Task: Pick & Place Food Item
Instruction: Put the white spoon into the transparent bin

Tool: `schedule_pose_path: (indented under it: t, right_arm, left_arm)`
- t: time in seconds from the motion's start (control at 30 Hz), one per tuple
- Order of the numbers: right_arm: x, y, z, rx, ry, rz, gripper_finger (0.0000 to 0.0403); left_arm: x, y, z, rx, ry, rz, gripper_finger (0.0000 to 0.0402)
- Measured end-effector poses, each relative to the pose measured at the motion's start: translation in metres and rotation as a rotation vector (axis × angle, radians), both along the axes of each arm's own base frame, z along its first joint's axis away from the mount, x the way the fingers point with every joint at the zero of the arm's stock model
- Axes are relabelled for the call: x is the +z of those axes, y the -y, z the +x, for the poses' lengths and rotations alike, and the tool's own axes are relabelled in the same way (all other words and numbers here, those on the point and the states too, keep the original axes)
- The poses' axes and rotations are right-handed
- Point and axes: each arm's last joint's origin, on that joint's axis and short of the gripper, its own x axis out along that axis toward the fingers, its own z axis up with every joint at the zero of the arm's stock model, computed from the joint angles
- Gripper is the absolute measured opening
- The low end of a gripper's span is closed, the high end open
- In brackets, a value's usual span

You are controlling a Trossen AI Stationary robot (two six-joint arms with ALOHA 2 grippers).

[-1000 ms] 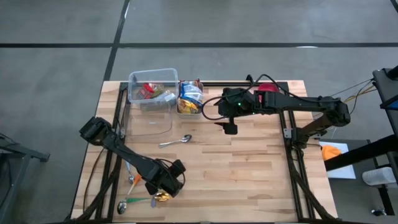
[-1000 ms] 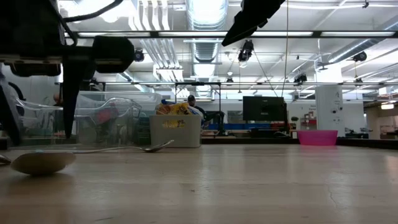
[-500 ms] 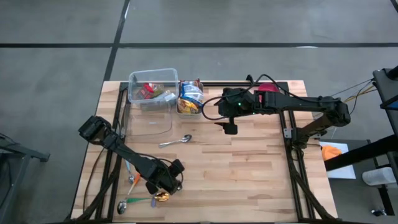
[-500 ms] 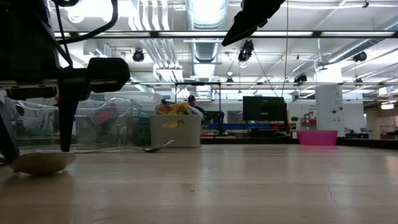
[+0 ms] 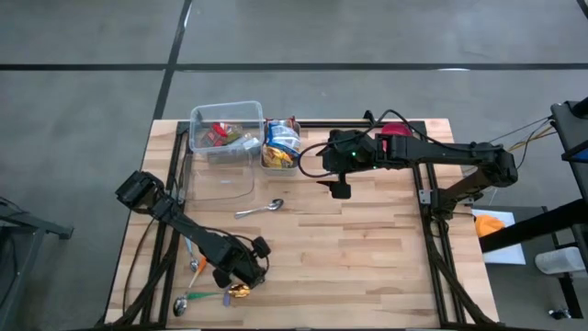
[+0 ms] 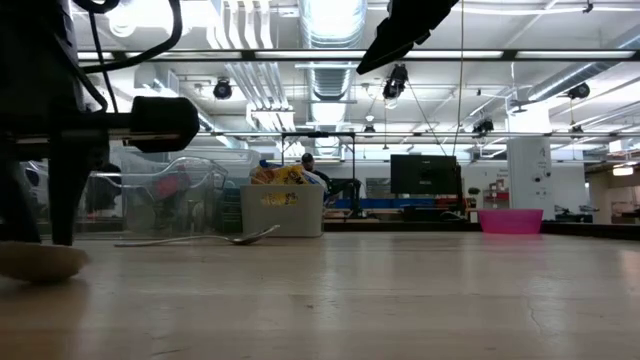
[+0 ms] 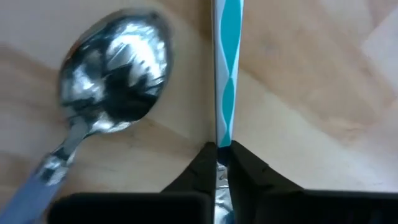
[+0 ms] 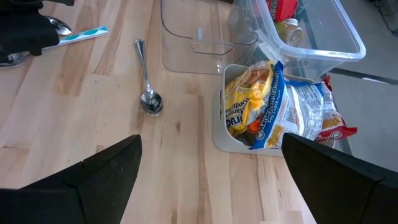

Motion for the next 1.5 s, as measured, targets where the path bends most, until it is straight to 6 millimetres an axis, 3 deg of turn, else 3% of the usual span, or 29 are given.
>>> schedule_pose_path:
  t: [0.13, 0.6, 0.83, 1.13, 1.5]
  right_arm:
    - [0.000, 0.000, 0.000, 0.000, 0.000, 0.000, 0.0384]
    - [0.000, 0.000, 0.000, 0.000, 0.000, 0.000, 0.0384]
    - [0.000, 0.000, 0.000, 0.000, 0.001, 0.000, 0.0384]
    - [0.000, 0.000, 0.000, 0.000, 0.000, 0.000, 0.0384]
    - [0.000, 0.000, 0.000, 0.000, 0.000, 0.000, 0.0384]
  left_arm:
    - [0.000, -0.002, 0.001, 0.005, 0.013, 0.025, 0.0006]
    - [0.001, -0.002, 0.001, 0.002, 0.015, 0.024, 0.0002]
    - [0.016, -0.003, -0.001, -0.079, 0.068, 0.037, 0.0002]
    - [0.043, -0.011, -0.006, -0.208, 0.177, 0.179, 0.0001]
    - [0.057, -0.019, -0.005, -0.349, 0.272, 0.465, 0.0000]
